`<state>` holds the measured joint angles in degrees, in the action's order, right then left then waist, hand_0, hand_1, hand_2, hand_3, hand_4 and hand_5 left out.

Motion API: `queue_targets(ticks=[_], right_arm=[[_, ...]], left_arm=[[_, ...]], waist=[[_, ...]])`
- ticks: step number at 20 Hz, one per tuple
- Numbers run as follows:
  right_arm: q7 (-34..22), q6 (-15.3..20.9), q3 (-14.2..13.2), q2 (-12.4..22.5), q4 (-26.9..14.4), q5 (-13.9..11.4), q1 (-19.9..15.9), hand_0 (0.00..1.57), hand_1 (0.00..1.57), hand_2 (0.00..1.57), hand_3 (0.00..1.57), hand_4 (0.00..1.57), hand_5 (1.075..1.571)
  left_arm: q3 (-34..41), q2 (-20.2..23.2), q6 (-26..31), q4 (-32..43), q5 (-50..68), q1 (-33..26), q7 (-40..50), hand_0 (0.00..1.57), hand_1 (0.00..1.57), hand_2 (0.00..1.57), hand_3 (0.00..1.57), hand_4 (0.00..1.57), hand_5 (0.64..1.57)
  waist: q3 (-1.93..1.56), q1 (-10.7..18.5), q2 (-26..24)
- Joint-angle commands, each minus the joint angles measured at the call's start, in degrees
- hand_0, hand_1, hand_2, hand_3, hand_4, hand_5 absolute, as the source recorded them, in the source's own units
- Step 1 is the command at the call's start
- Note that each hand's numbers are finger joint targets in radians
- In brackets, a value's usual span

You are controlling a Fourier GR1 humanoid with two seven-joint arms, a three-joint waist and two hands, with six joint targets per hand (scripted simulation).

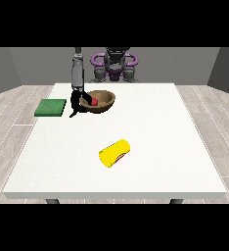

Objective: Pick the cup and pour the ball into the bowl, then pick the bowl and place it on the pad

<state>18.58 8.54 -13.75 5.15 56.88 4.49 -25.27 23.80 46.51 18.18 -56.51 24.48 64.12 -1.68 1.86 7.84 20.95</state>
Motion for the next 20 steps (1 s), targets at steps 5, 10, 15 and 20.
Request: queue_targets(ticks=[5,10,15,20], right_arm=[[-19.44,4.83,4.37,6.92,1.87,-8.06,-0.39,1.57,1.57,1.57,1.57,1.21,1.476],[-35.69,1.28,9.79,9.73,10.35,-10.82,-3.10,1.57,1.57,1.57,1.57,1.26,1.470],[-32.53,-1.38,6.03,11.14,8.32,-7.29,-6.31,1.57,1.57,1.57,1.57,1.28,1.481],[-26.26,-7.90,1.95,20.32,0.91,-7.04,-5.35,1.57,1.57,1.57,1.57,1.30,1.528]], left_arm=[[1.71,1.60,2.99,6.50,0.31,-3.39,-1.89,0.00,0.00,0.00,0.00,0.00,1.547],[3.31,4.02,3.16,13.84,-2.21,-8.26,-5.94,0.00,0.00,0.00,0.00,0.00,1.546],[6.72,9.94,4.87,15.97,-0.67,-7.29,-8.23,0.00,0.00,0.00,0.00,0.00,1.542],[4.80,5.83,3.44,11.57,-1.25,-11.28,-9.74,0.00,0.00,0.00,0.00,0.00,1.537]], waist=[[-1.68,-1.66,-3.61],[-1.69,-8.56,-9.88],[-1.85,-9.87,-3.16],[-1.92,-8.56,-4.02]])
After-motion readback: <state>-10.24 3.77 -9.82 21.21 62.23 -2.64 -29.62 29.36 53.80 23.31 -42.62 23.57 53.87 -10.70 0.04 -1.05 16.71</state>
